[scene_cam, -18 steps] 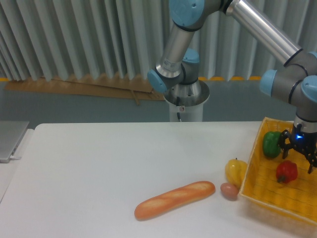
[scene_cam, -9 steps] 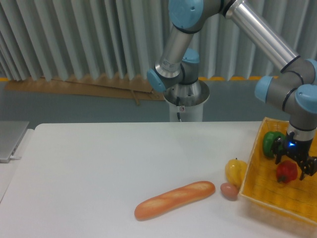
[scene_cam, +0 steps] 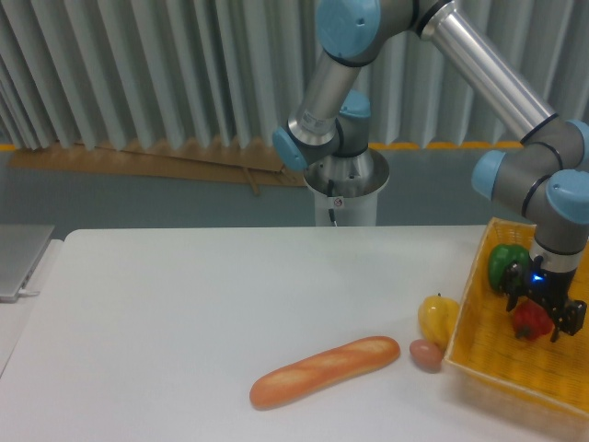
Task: Place the red pepper on the table
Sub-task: 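Close the gripper on the red pepper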
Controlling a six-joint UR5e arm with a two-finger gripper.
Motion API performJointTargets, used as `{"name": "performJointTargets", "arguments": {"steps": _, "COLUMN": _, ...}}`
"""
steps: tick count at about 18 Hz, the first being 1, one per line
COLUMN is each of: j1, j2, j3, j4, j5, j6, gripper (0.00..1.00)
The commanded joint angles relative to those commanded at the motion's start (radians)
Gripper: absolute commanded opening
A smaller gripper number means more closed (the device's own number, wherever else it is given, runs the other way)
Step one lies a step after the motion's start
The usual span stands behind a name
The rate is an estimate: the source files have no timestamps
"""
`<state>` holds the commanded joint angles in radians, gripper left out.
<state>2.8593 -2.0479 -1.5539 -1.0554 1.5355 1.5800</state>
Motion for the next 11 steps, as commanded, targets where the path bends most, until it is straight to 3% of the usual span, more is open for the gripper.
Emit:
{"name": "performJointTargets", "arguments": {"steps": 1, "j1": 0.000, "j2": -0.002, "j3": 0.000, "j4": 0.000, "j5": 0.002, "j6": 0.000, "gripper": 1.00}}
{"name": "performJointTargets", "arguments": {"steps": 3, "j1": -0.001, "j2": 0.000, "j3": 0.000, "j4": 0.000, "j5": 0.012, "j6": -0.002, "gripper": 0.73}}
{"name": "performJointTargets", "arguments": {"steps": 5, "j1": -0.001, "j2": 0.002, "j3": 0.000, "j4": 0.002, "j5": 0.015, "j6": 0.002, "gripper": 0.67}}
{"name": "performJointTargets", "arguments": {"steps": 6, "j1": -0.001, "j2": 0.003, "j3": 0.000, "j4": 0.002, "j5": 0.015, "j6": 0.003, "gripper": 0.59}}
{"name": "performJointTargets", "arguments": {"steps": 9, "j1": -0.005, "j2": 0.008, "j3": 0.000, "j4": 0.002, "j5": 0.017, "j6": 0.006, "gripper": 0.51}}
{"name": "performJointTargets", "arguments": {"steps": 11, "j1": -0.008, "j2": 0.011, "j3": 0.002, "j4": -0.002, "j5": 0.018, "j6": 0.006, "gripper": 0.50}}
